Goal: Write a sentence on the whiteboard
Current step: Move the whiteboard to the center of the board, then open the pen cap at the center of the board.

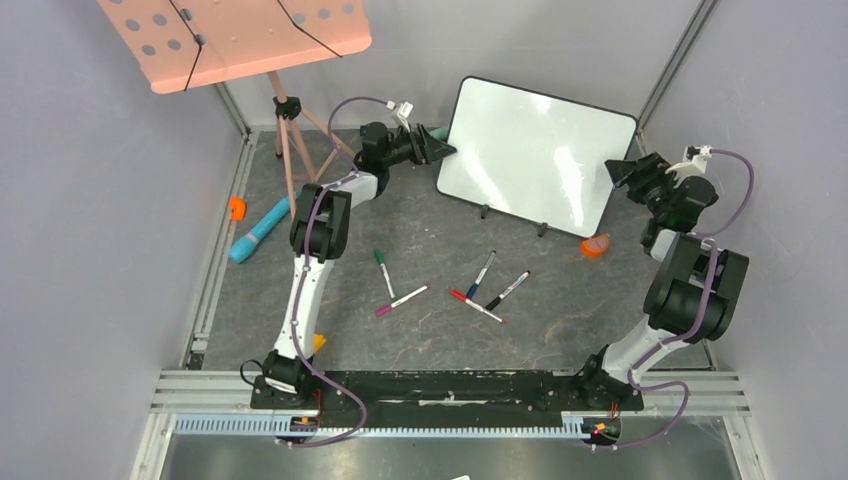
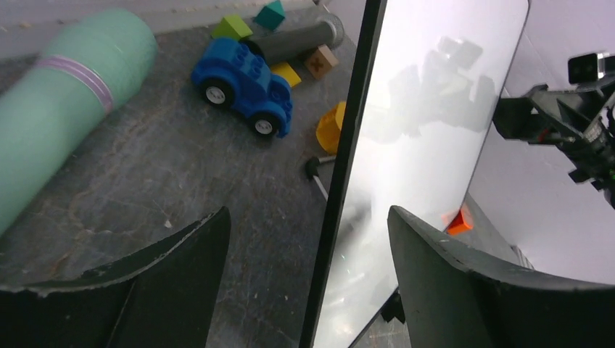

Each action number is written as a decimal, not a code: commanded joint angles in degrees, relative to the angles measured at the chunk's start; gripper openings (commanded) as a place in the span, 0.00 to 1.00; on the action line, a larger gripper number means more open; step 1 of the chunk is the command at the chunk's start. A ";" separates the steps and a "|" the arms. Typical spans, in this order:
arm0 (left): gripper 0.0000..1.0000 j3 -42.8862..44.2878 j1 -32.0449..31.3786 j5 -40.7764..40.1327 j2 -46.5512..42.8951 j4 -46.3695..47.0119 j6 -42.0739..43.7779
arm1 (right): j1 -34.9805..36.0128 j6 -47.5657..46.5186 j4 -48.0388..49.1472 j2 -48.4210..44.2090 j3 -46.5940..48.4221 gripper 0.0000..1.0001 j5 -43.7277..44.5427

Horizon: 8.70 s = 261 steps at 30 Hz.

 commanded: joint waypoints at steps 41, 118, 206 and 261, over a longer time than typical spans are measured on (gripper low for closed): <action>0.25 -26.23 0.19 5.79 -16.41 14.93 1.91 | 6.67 -0.37 1.88 0.09 -5.22 0.10 -1.38; 0.74 -84.33 7.61 -13.38 -60.72 18.81 15.07 | 20.31 -11.94 -8.54 -35.61 -30.58 0.89 13.71; 1.00 -98.81 7.68 -57.22 -124.45 -31.04 -3.51 | 29.09 -13.72 -50.24 -53.92 -19.45 0.98 37.91; 0.75 -91.29 -20.35 -58.29 -102.66 -39.06 -5.08 | 32.09 -22.76 -57.97 -63.20 -21.40 0.98 21.05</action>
